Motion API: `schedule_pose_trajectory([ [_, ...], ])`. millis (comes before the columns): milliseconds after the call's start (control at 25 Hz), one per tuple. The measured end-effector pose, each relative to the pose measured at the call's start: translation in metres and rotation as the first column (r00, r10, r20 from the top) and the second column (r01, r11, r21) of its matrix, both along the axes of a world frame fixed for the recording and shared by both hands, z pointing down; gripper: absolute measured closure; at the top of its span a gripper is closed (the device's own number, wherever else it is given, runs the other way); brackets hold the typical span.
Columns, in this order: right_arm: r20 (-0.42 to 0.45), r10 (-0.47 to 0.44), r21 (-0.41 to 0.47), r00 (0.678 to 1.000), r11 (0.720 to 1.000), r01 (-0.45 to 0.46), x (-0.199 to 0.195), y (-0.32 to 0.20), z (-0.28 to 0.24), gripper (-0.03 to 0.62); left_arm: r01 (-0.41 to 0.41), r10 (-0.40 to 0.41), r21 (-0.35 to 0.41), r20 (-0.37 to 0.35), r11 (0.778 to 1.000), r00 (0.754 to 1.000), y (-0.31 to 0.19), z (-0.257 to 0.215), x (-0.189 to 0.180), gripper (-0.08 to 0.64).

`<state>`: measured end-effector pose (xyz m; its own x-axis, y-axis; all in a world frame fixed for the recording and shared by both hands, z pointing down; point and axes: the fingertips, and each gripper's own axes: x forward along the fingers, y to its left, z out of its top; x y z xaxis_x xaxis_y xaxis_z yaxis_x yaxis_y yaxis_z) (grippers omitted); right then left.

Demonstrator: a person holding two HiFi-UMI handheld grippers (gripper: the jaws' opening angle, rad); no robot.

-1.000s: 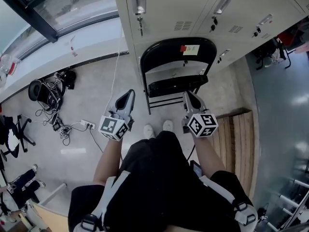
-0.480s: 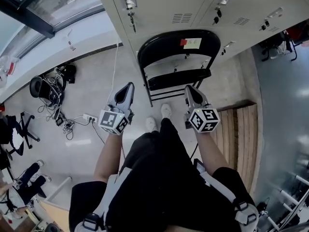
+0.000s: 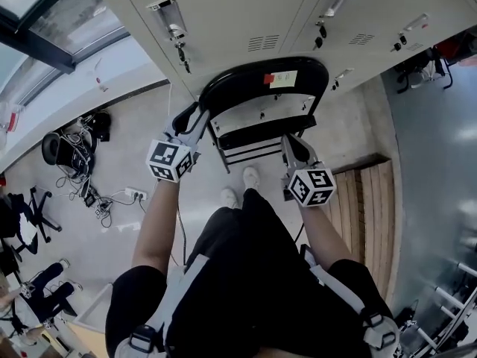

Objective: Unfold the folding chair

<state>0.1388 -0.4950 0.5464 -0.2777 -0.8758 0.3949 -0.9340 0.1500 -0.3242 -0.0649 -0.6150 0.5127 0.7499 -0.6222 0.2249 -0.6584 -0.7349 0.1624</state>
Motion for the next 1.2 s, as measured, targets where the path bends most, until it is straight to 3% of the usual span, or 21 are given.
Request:
schedule_pose_trajectory([
  [200,0.002,-0.005,-0.026,1.0,1.0,0.005,0.007,-0.003,0.006,0.586,-0.074,0.077,-0.037,0.084,0.997,0.993,-0.025,0.016,0.015,0.32],
  [400,0.01,0.009,-0.036,1.0,0.999,-0.009,0.015,-0.009,0.01,0.586,-0.132,0.146,-0.091,0.17,0.987,0.975,-0.037,0.043,0.027,0.293],
  [680,0.016,0.028,-0.066,0.999,0.997,-0.027,0.022,-0.006,0.023,0.586,-0.145,0.162,-0.119,0.148,0.982,0.976,-0.049,0.051,0.036,0.293],
  [1200,0.019,0.02,-0.121,1.0,0.993,-0.018,0.022,0.011,0.051,0.586,-0.231,0.253,-0.127,0.201,0.965,0.946,-0.051,0.066,0.051,0.296],
])
